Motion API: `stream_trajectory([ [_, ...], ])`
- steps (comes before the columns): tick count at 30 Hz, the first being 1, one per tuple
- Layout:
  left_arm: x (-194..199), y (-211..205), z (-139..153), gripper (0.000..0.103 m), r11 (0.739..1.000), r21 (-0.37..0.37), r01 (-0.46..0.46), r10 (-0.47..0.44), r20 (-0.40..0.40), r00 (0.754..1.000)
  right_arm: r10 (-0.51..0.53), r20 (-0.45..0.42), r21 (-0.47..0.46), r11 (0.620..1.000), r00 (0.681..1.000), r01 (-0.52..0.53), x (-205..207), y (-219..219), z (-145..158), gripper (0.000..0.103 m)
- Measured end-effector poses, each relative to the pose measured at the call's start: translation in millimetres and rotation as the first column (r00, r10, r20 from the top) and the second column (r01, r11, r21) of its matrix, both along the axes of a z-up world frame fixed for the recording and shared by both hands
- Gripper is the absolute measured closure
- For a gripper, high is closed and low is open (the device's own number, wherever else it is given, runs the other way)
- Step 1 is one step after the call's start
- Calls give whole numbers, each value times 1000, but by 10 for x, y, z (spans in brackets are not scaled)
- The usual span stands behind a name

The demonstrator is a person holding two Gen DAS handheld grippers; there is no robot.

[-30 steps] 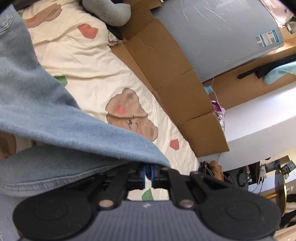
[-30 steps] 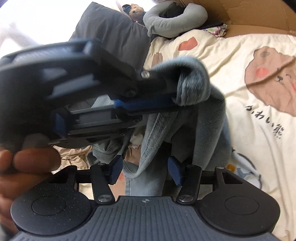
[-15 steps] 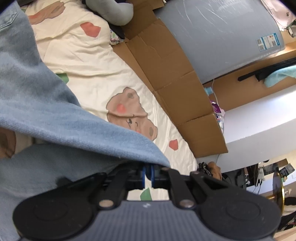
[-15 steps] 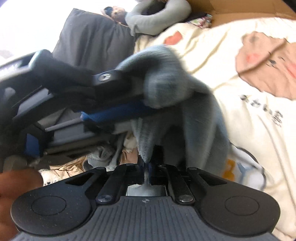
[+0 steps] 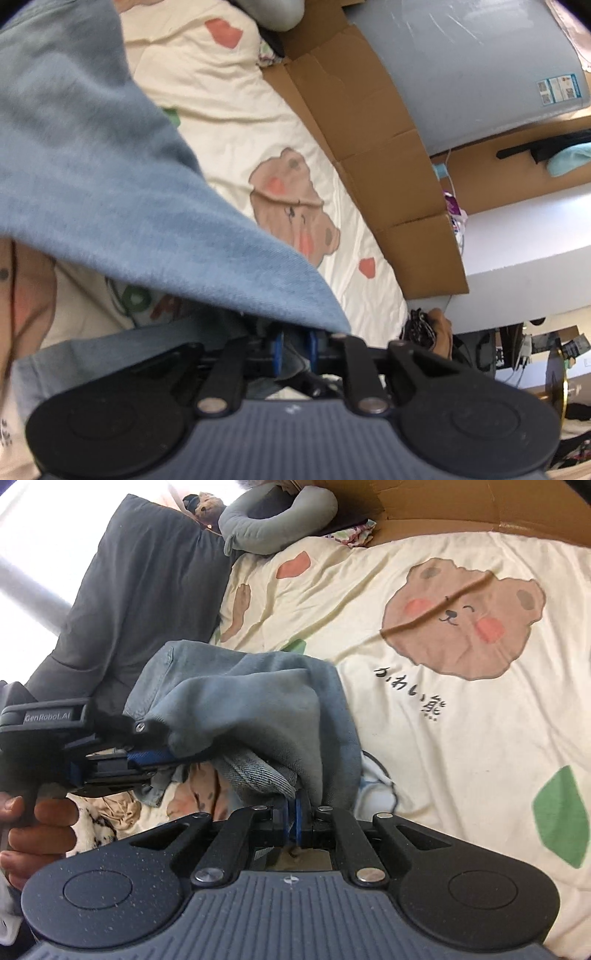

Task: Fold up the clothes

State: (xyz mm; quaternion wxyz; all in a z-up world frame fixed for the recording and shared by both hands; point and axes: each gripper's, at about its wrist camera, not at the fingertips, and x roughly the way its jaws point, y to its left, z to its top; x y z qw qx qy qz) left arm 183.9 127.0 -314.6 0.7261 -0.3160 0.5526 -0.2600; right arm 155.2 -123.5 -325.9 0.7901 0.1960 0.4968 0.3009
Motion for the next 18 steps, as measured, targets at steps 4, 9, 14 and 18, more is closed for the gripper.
stream_trajectory([
  [4,-117,80,-20,86,1000,-6,15,-15,-39,999,8,11,-18,1000,1000,-8,-72,-116,33,102],
  [9,-245,347,3,45,999,14,-38,39,-70,997,-33,2,-59,998,999,33,-147,-370,-7,102],
  [14,-263,621,-20,44,993,89,-83,89,-68,994,-58,19,-73,996,998,59,-142,-528,25,102],
  [18,-242,841,-77,38,977,163,-138,149,-52,988,-74,33,-96,992,997,77,-156,-660,71,102],
])
